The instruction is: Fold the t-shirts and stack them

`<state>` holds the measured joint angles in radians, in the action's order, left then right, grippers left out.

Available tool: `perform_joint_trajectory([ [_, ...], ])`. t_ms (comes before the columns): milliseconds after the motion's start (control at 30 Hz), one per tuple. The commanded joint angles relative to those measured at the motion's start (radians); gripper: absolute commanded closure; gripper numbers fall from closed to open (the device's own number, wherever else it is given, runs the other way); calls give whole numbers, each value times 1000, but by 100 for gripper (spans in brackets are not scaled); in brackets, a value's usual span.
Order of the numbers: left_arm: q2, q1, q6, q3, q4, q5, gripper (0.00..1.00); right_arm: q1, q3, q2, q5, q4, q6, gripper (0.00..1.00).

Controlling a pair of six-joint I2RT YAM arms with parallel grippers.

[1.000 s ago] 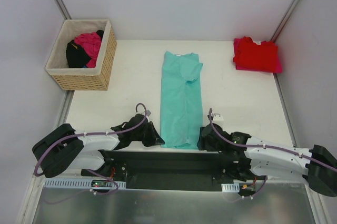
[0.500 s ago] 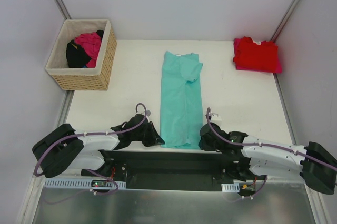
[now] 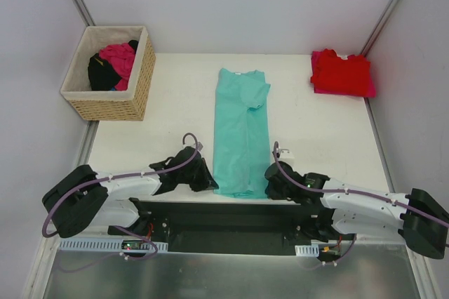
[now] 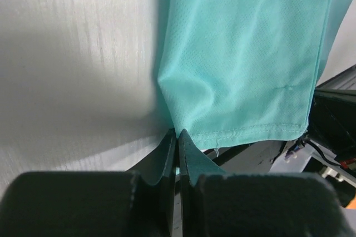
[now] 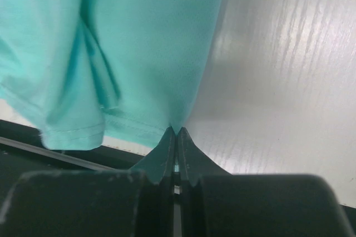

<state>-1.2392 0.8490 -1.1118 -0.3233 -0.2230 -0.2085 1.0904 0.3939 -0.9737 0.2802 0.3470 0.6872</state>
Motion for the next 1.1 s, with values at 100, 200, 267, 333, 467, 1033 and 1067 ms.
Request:
perform_joint_trajectory([
  [100,17,-8,107,-183,157,44,100,-9,180,15,63,101,-80,99],
  [200,-6,-14,138,-253,177,43,100,-33,217,21,70,118,-115,99],
  [267,-17,-22,158,-299,186,32,100,-67,247,17,62,125,-144,100],
  [333,-31,-39,171,-324,192,23,100,-96,269,17,56,130,-161,99],
  [467,-55,-83,204,-384,206,0,100,-211,298,9,25,129,-230,99],
  [1033,-290,-254,287,-649,206,-51,100,-521,578,-423,-205,-54,-382,100],
  [1067,-307,-257,287,-660,208,-60,100,-529,592,-448,-216,-69,-377,99],
])
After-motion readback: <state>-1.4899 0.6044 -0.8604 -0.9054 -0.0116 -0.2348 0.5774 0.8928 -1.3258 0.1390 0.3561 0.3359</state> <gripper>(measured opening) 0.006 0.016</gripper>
